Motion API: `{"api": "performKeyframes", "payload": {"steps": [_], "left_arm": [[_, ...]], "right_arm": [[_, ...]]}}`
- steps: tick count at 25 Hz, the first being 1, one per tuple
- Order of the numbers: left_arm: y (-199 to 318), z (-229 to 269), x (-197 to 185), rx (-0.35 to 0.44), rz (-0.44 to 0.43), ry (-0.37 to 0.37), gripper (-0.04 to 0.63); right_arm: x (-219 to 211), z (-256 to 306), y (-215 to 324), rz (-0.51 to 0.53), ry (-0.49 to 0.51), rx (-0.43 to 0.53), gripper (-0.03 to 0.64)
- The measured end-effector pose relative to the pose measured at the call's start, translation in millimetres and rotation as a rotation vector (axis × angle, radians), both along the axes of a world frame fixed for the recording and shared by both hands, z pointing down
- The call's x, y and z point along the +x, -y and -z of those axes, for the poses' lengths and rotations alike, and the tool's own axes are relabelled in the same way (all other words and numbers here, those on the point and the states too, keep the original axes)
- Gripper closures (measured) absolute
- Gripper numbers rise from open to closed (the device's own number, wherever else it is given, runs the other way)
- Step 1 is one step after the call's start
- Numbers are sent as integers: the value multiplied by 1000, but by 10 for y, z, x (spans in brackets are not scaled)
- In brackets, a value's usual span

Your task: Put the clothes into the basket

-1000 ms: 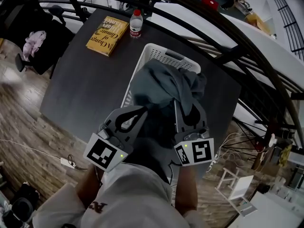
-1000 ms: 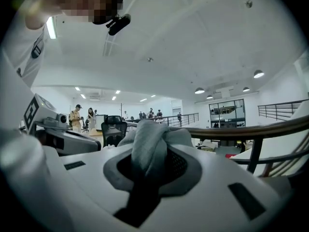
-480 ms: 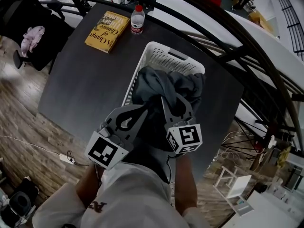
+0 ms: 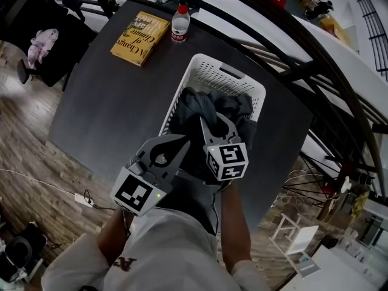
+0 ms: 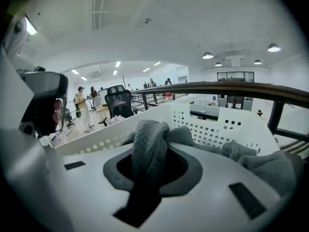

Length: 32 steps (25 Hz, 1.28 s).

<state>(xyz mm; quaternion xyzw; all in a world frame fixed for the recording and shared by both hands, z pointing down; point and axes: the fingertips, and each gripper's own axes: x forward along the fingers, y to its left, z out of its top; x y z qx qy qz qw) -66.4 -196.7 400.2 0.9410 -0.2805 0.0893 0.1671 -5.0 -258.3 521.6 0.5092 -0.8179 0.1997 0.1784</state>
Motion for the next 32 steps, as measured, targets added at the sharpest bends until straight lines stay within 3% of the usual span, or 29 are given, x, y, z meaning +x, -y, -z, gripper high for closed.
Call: {"api": "performKeyframes", "payload": {"steps": [16, 25, 32], "left_arm": [[-6, -102, -21, -16, 1, 9, 601], [18, -186, -59, -36, 14, 25, 601], [7, -198, -77, -33, 28, 13, 601]], "right_arm": [[-59, -628, 53, 18, -27, -155, 519], [-106, -740, 44, 55, -83, -165, 497], [-83, -825, 23, 56, -151, -178, 441]]}}
